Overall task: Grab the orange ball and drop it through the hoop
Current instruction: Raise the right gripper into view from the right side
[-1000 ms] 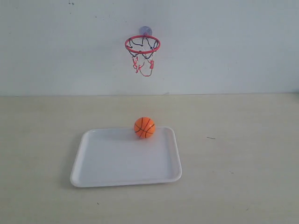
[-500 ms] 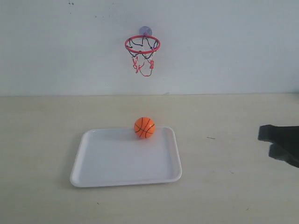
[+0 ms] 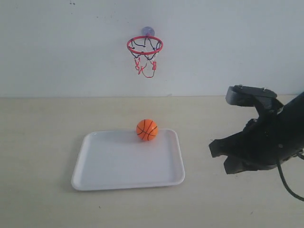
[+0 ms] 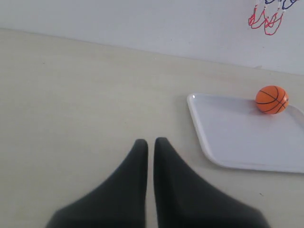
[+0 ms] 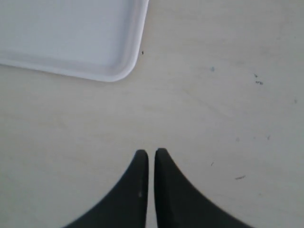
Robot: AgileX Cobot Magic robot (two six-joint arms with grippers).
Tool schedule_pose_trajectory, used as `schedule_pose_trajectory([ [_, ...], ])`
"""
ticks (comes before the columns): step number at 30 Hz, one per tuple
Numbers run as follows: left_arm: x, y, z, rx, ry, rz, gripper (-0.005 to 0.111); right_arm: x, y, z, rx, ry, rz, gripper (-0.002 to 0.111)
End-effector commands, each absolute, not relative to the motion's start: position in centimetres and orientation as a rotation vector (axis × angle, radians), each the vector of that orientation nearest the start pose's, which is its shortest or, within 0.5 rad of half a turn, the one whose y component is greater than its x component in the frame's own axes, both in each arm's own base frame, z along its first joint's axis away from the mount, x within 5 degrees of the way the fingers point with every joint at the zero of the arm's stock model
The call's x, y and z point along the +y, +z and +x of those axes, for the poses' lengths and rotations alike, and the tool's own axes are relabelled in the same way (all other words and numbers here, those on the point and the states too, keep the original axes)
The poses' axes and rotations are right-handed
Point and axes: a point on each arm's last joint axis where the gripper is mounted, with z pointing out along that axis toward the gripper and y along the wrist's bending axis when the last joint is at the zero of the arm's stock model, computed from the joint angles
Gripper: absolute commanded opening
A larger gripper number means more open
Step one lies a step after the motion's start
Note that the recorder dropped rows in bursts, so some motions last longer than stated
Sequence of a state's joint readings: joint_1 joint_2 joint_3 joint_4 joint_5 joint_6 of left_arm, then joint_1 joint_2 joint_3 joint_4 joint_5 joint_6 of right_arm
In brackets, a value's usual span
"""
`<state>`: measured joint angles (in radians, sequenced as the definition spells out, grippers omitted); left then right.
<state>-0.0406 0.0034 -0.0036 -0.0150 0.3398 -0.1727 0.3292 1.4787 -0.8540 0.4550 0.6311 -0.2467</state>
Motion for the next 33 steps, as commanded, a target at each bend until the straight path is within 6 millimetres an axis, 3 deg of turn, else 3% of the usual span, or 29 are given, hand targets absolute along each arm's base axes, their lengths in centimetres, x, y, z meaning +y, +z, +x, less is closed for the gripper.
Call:
schedule_pose_trajectory([
  [1, -0.3, 18.3, 5.4, 1.815, -0.171, -0.125, 0.004, 11.4, 21.8, 25.5, 2.713, 0.488, -0.404, 0.004],
  [14, -0.3, 18.3, 5.4, 1.815, -0.171, -0.125, 0.004, 11.4, 21.8, 25.5, 2.705, 0.485, -0.415, 0.004],
  [22, -0.3, 18.3, 5.4, 1.815, -0.171, -0.125, 0.004, 11.9, 23.2, 26.3, 2.664, 0.534, -0.374, 0.004],
  [33, -0.3, 18.3, 5.4, 1.815, -0.171, -0.125, 0.004, 11.8, 22.9, 25.9, 2.699, 0.535, -0.408, 0.004],
])
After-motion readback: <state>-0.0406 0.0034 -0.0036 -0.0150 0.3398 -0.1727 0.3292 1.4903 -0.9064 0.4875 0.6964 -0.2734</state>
